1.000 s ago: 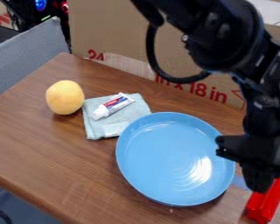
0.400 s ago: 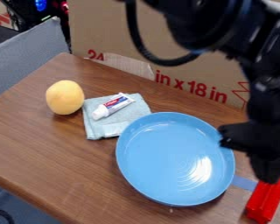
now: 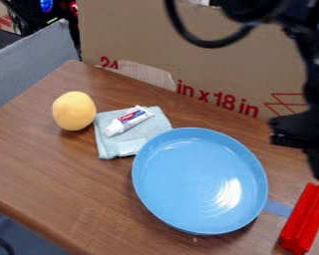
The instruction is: Put the red object on the cloth
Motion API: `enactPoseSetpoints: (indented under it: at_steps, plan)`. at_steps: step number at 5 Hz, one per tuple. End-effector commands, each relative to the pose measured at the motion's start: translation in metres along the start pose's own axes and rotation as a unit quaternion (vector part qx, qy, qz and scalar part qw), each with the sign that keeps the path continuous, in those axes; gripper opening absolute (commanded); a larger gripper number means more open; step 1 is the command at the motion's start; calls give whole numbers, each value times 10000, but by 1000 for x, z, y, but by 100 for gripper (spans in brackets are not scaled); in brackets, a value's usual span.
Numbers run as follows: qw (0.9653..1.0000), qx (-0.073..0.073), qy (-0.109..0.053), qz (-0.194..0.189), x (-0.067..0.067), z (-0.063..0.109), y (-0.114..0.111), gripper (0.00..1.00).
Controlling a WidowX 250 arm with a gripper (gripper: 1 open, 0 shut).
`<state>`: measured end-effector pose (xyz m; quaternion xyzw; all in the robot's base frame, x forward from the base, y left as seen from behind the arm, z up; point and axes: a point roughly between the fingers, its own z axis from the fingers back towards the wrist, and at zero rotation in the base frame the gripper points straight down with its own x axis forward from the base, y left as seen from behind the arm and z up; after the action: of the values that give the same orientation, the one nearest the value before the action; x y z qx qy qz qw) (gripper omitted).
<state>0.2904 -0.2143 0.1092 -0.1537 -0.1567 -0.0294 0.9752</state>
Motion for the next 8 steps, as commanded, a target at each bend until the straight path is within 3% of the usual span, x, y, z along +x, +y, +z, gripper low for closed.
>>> enactPoseSetpoints:
  at_steps: [1,2,3,4,5,7,8]
  plan:
    - [9994,-250,-208,-84,18,24,-22,0]
    - [9994,-197,-233,-145,38,18,-41,0]
    - [9993,-240,-181,-228,44,3,-45,0]
    - [9990,-230,-260,-282,41,-3,-45,0]
    - [9992,-209,-195,-275,35,-5,-42,100]
    - [9998,-147,-27,-145,18,-40,-54,100]
    - [9999,5,72,-148,18,-43,-42,100]
